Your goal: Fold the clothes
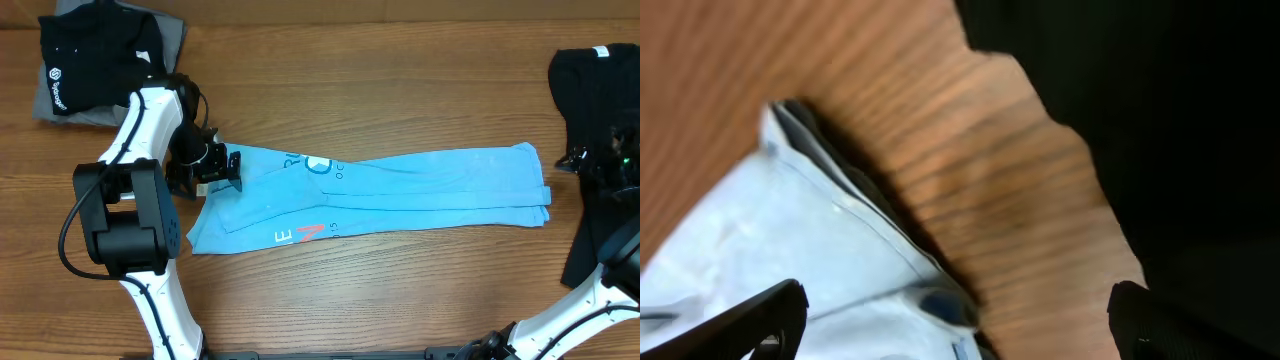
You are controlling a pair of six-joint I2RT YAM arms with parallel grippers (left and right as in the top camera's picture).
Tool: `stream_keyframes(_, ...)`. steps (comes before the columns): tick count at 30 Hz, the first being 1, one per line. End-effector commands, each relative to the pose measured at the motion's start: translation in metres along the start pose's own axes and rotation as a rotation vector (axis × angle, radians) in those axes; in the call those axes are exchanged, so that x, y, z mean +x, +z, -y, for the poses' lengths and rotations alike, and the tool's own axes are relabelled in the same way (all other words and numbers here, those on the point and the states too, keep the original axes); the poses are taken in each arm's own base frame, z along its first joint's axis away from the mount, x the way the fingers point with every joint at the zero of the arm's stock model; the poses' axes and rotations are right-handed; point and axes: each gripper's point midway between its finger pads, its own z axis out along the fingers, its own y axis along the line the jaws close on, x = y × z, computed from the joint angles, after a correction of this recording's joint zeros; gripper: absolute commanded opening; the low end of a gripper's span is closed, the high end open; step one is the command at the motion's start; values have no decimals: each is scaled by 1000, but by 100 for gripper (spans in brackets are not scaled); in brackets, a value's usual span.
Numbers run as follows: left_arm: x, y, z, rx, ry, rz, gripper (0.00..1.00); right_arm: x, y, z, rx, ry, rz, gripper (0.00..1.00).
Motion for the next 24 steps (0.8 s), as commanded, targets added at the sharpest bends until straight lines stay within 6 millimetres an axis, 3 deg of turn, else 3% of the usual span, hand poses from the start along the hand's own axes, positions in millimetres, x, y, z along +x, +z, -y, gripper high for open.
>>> stream_keyframes(1,-6,-16,6,16,3,67,100,-6,4,-15,-104,-71,29,100)
stream_keyframes(5,-7,-16,6,16,3,68,100,-4,16,-20,-166,-89,10,100)
stream_keyframes(15,-7,-16,6,16,3,68,100,15,58,-9,-197,-25,-120,100)
stream_keyframes(24,-7,-16,6,16,3,68,100,37,66,-25,-220,-5,-231,99)
